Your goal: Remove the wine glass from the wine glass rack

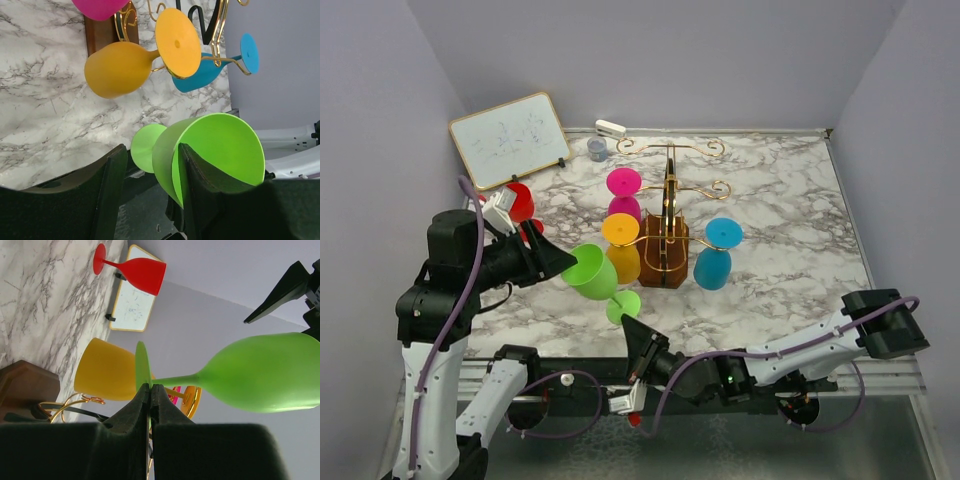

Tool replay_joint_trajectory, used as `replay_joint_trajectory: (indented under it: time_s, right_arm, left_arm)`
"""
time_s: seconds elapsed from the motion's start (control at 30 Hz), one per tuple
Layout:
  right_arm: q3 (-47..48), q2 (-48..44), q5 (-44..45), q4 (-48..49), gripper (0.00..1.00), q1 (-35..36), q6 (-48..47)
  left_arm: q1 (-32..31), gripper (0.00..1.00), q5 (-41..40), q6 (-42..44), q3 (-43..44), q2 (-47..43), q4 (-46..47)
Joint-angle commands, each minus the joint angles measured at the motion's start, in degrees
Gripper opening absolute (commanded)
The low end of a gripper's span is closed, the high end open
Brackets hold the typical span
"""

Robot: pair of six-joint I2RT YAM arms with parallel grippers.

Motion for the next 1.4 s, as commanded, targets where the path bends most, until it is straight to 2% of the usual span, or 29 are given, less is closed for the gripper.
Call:
replay_joint_trajectory:
  time_s: [0.0, 0.07, 0.17, 0.2, 0.33, 0.43, 0.47, 0.67, 0.87, 1.07, 1.2, 1.37]
  right_arm:
    - [-0.22, 0.73, -0.27, 2.88, 0.01, 0.88, -1.98]
    - [-0.16, 0.95, -0.15, 2.84, 0.01, 1.04, -1.85]
    - [0.03, 1.3, 0.46, 2.81, 0.03, 1.14, -0.76]
    - [0.13, 1.46, 0.9, 2.47, 0.06, 1.21, -0.11]
    - [0.3, 2.17, 3.3, 1.11, 0.24, 1.37, 3.92]
    - [1.22, 2.22, 4.75, -5.82, 0.39, 1.99, 11.61]
    - [1.94, 2.27, 5.01, -9.74, 0.4, 2.28, 15.13]
    - [6.65, 3.37, 5.85, -29.5, 0.41, 4.54, 36.27]
    - [8.83, 3.72, 7.47, -38.35, 0.4, 7.37, 46.09]
    - [11.52, 3.65, 10.18, -48.15, 0.4, 10.36, 56.0]
    - [11.77, 2.83, 11.8, -51.32, 0.4, 11.44, 59.51]
    - [13.93, 2.34, 12.74, -56.91, 0.4, 12.61, 66.54]
  left_arm:
    - [-0.31, 0.45, 1.17, 0.98, -1.62, -1.01, -0.04]
    - [-0.32, 0.38, 1.22, 1.11, -2.65, -1.39, -0.06]
    - [-0.37, 0.04, 1.03, 1.41, -3.65, -1.76, -0.21]
    - [-0.35, 0.0, 0.44, 1.5, -3.64, -1.74, -0.45]
    - [-0.31, 0.0, -4.25, 1.39, -1.61, -1.44, -1.26]
    - [-0.28, 0.0, -12.52, 1.49, 3.13, -0.24, -2.0]
    - [-0.31, 0.0, -15.45, 1.51, 5.67, 0.27, -1.9]
    - [-0.35, 0.0, -24.61, 0.77, 13.64, 5.08, 5.17]
    - [-0.31, 0.0, -29.39, 2.26, 21.21, 14.05, 12.4]
    - [-0.32, 0.0, -31.16, 6.46, 29.94, 24.58, 10.97]
    - [-0.31, 0.0, -33.65, 9.04, 29.45, 28.71, 10.82]
    - [-0.31, 0.0, -38.93, 11.6, 23.46, 30.91, 14.49]
